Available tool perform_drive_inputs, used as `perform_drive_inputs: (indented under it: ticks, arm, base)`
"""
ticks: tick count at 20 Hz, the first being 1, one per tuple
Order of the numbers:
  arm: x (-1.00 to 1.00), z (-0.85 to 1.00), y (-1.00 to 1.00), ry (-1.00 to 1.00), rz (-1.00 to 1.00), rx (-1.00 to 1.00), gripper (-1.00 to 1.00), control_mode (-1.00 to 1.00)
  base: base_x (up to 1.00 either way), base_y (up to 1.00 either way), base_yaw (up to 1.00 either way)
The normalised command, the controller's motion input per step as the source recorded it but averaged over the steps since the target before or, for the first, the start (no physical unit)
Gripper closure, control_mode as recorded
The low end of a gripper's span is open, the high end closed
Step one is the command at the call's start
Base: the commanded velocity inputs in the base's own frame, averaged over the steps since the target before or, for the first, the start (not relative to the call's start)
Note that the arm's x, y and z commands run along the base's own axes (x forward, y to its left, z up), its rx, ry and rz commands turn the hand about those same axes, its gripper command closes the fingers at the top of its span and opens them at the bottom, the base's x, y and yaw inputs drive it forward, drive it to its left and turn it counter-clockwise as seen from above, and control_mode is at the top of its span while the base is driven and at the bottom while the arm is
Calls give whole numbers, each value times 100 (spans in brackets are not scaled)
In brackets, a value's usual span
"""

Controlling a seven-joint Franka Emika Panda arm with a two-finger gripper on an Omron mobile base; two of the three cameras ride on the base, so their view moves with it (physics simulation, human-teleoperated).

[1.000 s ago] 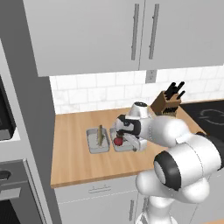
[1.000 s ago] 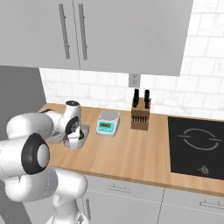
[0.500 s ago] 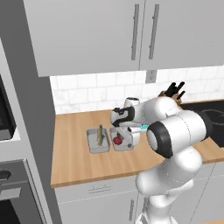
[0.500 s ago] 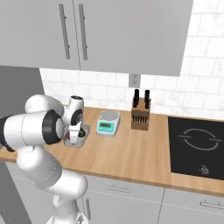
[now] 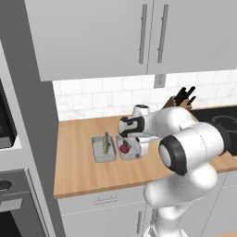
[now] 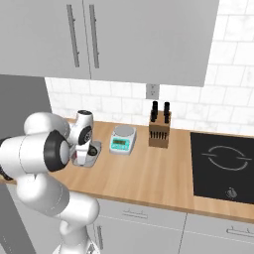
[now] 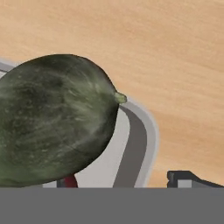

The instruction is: Take the meat container that has the fish and place it on the second highest rack of the freezer. Then take the vegetable container that has the cucumber and tomato and place it on the highest rack of the freezer.

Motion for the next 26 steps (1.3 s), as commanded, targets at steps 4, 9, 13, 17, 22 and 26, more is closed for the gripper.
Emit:
perform_drive_inputs:
  ticks: [4,9,13,17,22,26]
  arm:
    - [-7,4,-20,5,0,0,-100,-100]
    - [-29,10,-18,19,0,0,-100,-100]
    - [-7,0,0,21,0,0,-100,-100]
    - [-3,-21,0,7,0,0,-100,-100]
    - [-39,-25,0,-8,-1,-9,-100,-100]
    - [-91,-18,0,-29,-4,-15,-100,-100]
  base:
    - [0,0,0]
    - [0,0,0]
    - [0,0,0]
    - [0,0,0]
    - [0,0,0]
    - [0,0,0]
